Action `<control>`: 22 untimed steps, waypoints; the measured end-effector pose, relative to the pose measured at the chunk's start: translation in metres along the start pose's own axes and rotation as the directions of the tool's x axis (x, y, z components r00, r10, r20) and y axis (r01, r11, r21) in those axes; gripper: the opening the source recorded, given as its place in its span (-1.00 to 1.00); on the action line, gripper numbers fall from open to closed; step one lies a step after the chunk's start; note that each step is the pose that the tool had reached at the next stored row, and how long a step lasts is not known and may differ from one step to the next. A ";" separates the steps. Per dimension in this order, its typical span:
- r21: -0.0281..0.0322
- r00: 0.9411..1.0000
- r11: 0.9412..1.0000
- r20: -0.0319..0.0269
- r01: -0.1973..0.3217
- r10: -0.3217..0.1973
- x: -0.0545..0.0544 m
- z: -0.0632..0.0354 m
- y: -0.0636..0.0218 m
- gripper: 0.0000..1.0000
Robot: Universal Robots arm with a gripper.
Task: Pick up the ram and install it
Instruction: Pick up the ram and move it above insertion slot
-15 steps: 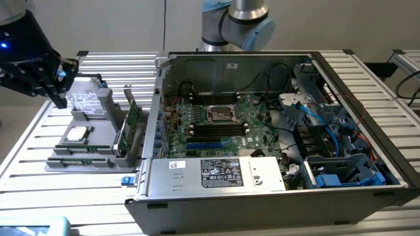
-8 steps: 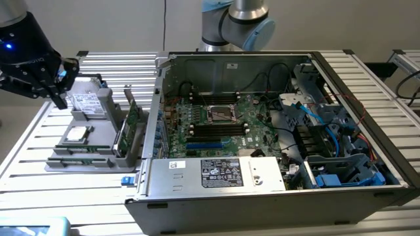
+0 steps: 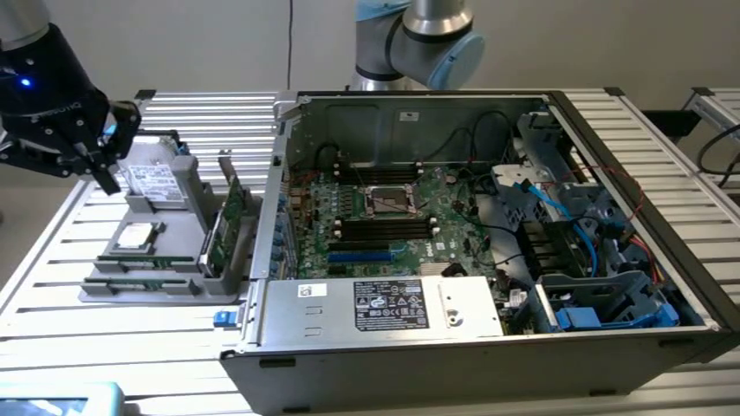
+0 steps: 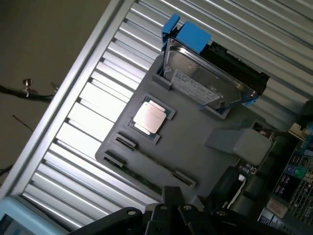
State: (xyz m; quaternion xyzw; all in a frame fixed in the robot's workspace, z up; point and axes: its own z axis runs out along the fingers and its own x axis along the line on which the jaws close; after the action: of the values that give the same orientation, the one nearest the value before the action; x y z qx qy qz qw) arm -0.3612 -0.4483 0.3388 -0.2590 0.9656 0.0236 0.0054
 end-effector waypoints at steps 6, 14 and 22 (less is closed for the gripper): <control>0.001 0.994 0.994 0.002 0.110 -0.110 0.000 0.0014 0.0000 -0.79; -0.001 0.968 0.968 -0.001 0.252 -0.252 0.000 0.0025 -0.0001 -0.79; -0.003 0.921 0.921 -0.003 0.390 -0.390 0.000 0.0035 -0.0001 -0.79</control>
State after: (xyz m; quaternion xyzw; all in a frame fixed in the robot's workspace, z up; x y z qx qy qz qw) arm -0.3612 -0.4482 0.3353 -0.4461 0.8947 0.0226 0.0081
